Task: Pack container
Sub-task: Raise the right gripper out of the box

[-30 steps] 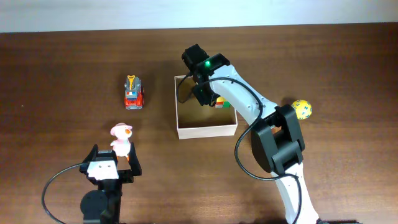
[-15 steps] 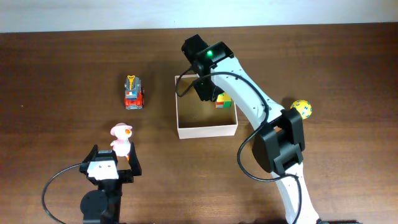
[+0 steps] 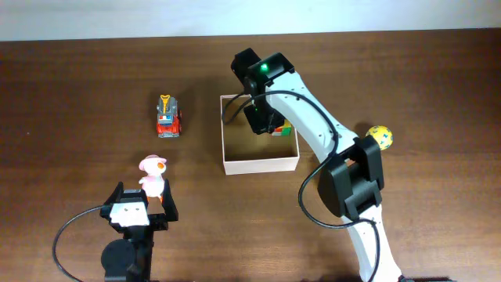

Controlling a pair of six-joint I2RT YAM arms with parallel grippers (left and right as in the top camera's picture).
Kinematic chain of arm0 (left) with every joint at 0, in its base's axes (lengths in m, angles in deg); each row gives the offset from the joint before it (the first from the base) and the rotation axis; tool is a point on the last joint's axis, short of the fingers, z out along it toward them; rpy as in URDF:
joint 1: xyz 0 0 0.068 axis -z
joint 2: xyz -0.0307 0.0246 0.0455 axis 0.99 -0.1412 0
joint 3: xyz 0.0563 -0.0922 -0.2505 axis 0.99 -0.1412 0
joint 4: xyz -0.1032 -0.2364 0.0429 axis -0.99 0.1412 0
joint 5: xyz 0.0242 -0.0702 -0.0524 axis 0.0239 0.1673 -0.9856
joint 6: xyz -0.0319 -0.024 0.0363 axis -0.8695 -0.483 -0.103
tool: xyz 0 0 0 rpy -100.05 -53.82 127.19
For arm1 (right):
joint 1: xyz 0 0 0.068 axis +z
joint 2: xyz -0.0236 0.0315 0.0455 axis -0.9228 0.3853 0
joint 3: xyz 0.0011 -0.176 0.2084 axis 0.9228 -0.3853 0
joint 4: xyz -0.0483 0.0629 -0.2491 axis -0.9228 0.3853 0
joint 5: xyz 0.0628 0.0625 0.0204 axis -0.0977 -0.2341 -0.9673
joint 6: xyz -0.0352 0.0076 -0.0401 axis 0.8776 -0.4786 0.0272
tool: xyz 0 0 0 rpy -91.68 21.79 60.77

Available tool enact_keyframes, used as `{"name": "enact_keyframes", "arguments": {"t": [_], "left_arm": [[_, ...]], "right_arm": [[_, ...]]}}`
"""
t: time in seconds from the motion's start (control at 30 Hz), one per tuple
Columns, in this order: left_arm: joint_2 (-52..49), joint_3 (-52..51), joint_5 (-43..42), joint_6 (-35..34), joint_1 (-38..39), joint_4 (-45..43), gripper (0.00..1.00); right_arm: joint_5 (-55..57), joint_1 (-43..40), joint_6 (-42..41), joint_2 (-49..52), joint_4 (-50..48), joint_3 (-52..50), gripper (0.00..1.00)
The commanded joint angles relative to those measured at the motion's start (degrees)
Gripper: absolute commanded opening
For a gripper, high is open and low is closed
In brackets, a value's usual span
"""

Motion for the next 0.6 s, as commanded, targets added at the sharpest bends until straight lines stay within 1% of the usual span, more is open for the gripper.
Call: {"name": "enact_keyframes", "arguments": {"t": [0.0,0.23,0.57], "left_arm": [[0.55,-0.72,-0.85,1.11,-0.33,-0.13,0.99],[0.55,-0.72,-0.85,1.11,-0.33,-0.13,0.99],[0.55,-0.72,-0.85,1.11,-0.33,-0.13,0.99]], "right_arm": [[-0.35,-1.46,-2.56,0.52,0.31,-2.12,0.04],[-0.35,-3.19,-3.43,0.57,-1.07,-5.27,0.04],[-0.35,-3.17,-3.43,0.61,-5.09,-9.94,0.04]]}}
